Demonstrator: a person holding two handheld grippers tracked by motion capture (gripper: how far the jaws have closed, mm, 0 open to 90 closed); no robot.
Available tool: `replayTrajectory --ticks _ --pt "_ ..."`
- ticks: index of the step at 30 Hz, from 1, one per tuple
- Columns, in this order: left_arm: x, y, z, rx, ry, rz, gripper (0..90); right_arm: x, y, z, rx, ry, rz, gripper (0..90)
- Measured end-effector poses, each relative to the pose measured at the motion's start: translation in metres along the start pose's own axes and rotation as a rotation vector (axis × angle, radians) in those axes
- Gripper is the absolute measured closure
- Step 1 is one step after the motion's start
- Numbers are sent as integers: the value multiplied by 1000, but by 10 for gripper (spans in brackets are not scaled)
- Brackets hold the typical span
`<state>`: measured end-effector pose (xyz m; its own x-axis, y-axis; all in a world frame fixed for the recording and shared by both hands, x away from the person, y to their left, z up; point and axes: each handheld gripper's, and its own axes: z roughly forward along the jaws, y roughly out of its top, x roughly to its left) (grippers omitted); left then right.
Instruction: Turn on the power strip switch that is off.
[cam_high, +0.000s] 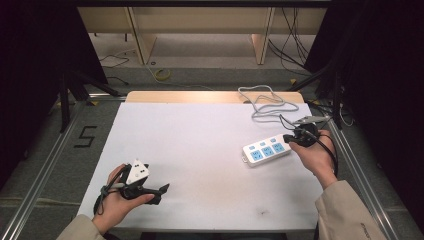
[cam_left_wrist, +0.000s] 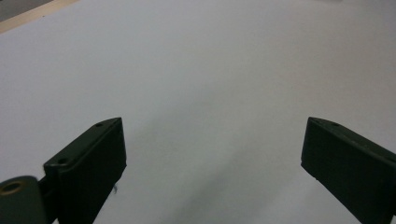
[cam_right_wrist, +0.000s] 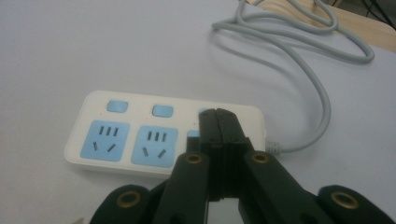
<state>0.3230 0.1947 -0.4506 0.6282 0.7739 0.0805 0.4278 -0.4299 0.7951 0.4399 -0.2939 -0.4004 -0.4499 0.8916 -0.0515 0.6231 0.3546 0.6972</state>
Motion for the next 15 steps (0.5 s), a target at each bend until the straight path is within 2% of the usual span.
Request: replayTrajectory --ticks 15 --pt "0 0 0 -1 -3 -1 64 -5 9 8 25 -8 2 900"
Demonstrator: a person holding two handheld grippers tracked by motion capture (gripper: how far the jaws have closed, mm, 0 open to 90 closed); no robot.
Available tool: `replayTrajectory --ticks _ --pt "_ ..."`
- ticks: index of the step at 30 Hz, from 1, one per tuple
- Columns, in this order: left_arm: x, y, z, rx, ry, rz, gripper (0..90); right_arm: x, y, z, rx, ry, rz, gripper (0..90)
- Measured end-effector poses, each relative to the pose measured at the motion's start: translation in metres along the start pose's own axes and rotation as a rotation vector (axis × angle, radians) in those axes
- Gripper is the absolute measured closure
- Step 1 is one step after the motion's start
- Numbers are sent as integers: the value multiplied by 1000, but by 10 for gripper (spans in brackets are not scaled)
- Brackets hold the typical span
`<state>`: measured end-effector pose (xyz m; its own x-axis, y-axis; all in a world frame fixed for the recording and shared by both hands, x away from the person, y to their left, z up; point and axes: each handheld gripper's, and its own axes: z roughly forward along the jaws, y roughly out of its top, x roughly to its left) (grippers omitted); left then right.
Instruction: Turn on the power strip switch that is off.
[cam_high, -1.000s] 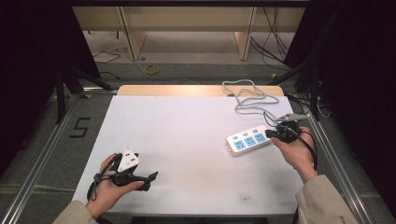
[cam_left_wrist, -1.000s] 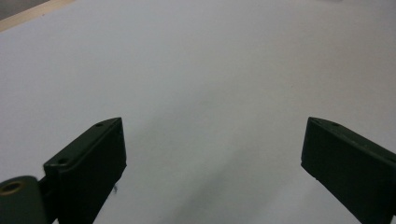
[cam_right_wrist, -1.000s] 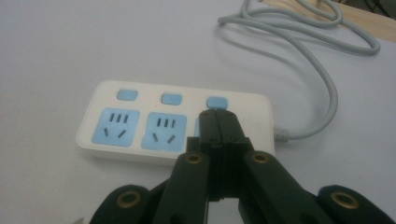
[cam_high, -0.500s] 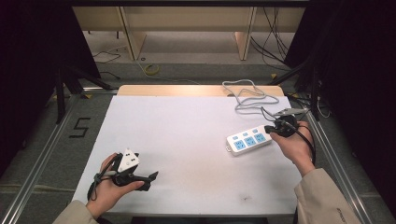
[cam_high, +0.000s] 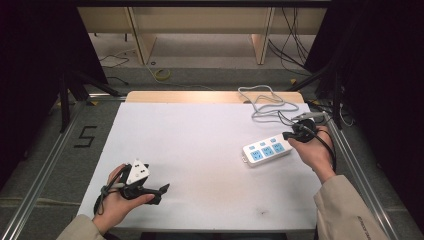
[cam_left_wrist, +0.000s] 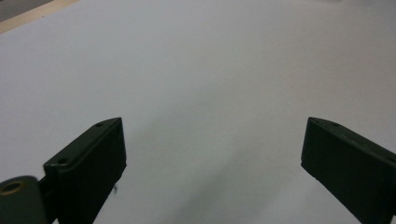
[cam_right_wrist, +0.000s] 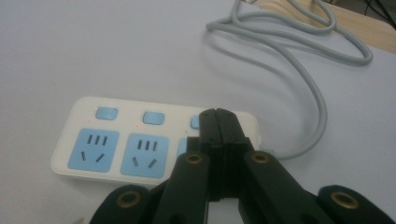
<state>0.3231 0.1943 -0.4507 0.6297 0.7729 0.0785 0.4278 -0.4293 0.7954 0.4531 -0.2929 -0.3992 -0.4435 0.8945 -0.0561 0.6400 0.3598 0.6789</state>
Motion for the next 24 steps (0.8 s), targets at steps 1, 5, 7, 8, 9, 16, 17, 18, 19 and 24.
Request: replayTrajectory --ticks 1,5,7,8,9,16,17,18,19,24 --pt "0 0 0 0 0 0 64 0 0 0 1 0 0 900" --pt "0 0 0 0 0 1 64 -1 2 2 8 0 6 900" --pt "0 0 0 0 0 0 63 -2 2 3 11 -2 1 900" --pt "0 0 0 0 0 0 64 -2 3 4 12 -2 1 900" --pt "0 0 0 0 0 1 64 -2 3 4 12 -2 1 900" --pt "0 0 0 0 -1 1 64 -4 8 8 24 -4 -4 900" --pt "0 0 0 0 -1 1 63 -4 8 9 27 -4 -2 900" --pt "0 0 0 0 -1 1 64 -4 9 9 28 -3 -1 900" --pt "0 0 0 0 -1 1 64 -4 9 10 30 -2 1 900" --pt "0 0 0 -1 0 1 64 -4 12 11 36 -5 -3 900"
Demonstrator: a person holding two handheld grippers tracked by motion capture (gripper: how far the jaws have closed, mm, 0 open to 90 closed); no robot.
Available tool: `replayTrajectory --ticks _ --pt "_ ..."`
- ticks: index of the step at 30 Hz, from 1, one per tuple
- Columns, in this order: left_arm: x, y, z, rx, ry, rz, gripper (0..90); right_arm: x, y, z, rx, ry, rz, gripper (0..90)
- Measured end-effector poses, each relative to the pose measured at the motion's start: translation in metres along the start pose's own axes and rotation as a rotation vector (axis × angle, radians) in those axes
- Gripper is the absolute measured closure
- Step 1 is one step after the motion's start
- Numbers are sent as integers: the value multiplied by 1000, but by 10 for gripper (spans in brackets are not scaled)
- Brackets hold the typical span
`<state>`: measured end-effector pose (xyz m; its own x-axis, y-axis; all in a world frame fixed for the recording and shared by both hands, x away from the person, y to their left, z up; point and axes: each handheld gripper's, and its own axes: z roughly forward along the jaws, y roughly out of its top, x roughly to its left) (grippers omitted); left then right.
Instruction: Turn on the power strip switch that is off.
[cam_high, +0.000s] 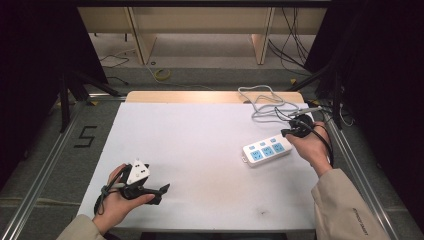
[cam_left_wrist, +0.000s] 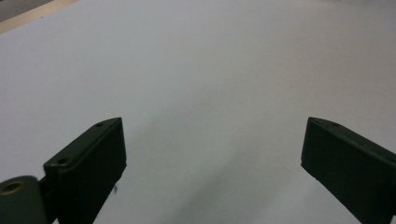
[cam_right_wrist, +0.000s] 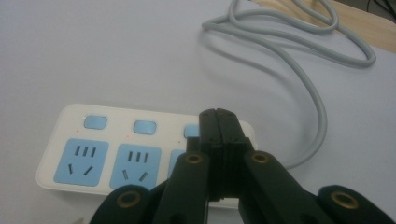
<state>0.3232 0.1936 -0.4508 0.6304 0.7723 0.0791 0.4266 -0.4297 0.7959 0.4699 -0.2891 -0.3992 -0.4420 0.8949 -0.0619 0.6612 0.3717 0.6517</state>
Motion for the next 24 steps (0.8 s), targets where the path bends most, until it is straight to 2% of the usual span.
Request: replayTrajectory --ticks 24 --pt "-1 1 1 0 -3 6 64 -3 9 13 46 0 4 900"
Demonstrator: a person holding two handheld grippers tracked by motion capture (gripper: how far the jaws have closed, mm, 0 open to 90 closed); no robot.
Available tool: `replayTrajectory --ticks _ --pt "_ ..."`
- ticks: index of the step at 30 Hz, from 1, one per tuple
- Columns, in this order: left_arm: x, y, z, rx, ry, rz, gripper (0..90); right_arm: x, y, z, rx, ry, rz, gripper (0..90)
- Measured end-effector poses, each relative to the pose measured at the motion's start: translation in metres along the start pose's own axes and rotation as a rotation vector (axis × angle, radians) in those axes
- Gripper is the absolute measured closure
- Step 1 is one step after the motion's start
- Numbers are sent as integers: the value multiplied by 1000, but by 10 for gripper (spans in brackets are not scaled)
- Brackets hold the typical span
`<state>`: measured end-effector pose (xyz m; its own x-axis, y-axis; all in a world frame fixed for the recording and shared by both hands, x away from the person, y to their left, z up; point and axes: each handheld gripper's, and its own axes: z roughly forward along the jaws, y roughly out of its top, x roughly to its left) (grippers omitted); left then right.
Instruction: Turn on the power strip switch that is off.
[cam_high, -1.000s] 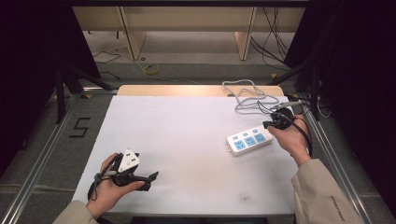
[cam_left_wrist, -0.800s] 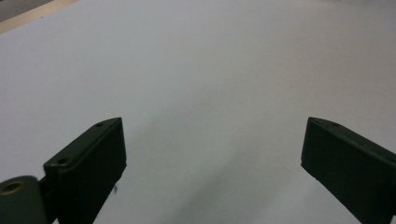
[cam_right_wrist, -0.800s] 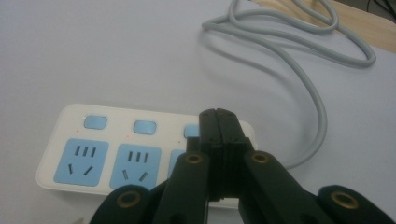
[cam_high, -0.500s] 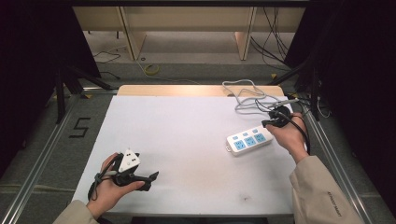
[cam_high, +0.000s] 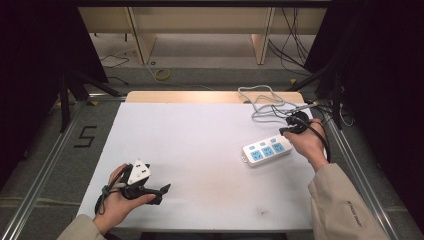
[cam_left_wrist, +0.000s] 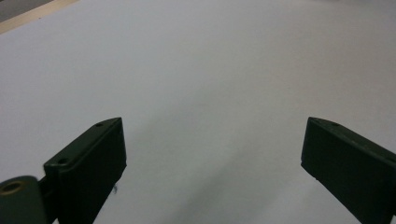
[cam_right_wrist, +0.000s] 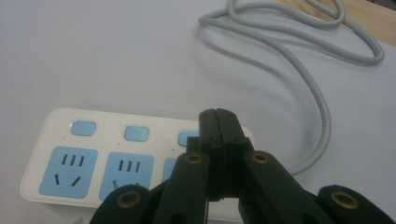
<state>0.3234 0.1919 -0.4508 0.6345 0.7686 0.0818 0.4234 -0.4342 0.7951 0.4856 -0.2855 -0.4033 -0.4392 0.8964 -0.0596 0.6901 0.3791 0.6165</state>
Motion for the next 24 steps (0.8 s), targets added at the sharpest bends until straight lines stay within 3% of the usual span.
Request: replayTrajectory --ticks 24 --pt "-2 1 1 0 -7 10 64 -1 6 16 54 6 4 900"
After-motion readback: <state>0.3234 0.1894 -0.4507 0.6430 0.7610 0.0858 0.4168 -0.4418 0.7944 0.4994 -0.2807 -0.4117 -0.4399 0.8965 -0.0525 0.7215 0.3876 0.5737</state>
